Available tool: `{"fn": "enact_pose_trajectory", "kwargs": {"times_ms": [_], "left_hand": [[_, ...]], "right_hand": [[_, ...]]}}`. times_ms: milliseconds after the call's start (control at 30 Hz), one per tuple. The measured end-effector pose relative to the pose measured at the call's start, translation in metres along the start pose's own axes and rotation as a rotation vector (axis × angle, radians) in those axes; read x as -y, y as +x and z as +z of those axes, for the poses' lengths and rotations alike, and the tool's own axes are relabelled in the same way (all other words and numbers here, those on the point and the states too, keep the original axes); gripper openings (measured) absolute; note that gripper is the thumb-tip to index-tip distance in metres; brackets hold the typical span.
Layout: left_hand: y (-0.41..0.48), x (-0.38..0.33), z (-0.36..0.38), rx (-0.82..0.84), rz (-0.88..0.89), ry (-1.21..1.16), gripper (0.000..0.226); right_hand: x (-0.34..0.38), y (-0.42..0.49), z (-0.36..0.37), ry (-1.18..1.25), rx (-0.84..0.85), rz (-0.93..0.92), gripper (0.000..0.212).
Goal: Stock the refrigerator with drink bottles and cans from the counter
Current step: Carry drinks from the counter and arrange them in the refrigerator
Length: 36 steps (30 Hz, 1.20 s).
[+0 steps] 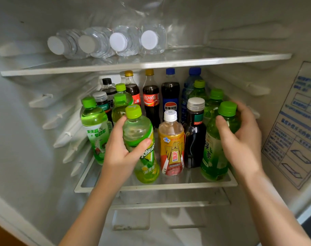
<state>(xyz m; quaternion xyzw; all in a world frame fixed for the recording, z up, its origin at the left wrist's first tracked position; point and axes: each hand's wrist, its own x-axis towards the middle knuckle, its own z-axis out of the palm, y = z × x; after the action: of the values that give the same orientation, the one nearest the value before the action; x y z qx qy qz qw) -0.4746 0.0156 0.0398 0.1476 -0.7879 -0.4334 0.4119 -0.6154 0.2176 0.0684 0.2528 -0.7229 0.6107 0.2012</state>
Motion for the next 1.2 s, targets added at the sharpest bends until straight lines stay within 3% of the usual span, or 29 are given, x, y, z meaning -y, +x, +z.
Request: {"fn": "enact_pose_trajectory", "kwargs": {"times_ms": [200,500,767,900,1200], "left_hand": [[0.010,0.019,-0.039,-0.110,0.050,0.183,0.084],[0.021,0.035,-0.066,-0.146,0.000,0.173,0.086],[0.019,0.037,-0.060,-0.179,0.032,0.135,0.079],[0.018,0.039,-0.061,-0.172,0.108,0.170,0.081],[0.018,0.041,-0.061,-0.214,0.116,0.187,0.077]], "right_hand": [[0.011,-0.011,0.000,-0.141,0.013,-0.140,0.049],[0.065,0.009,-0.018,0.012,-0.089,-0.217,0.042],[0.128,-0.014,0.001,0.199,0.198,-0.225,0.036],[0.127,-0.021,0.033,0.327,0.263,-0.128,0.039],[0.106,-0.002,0.103,0.110,0.466,-0.143,0.032]]}}
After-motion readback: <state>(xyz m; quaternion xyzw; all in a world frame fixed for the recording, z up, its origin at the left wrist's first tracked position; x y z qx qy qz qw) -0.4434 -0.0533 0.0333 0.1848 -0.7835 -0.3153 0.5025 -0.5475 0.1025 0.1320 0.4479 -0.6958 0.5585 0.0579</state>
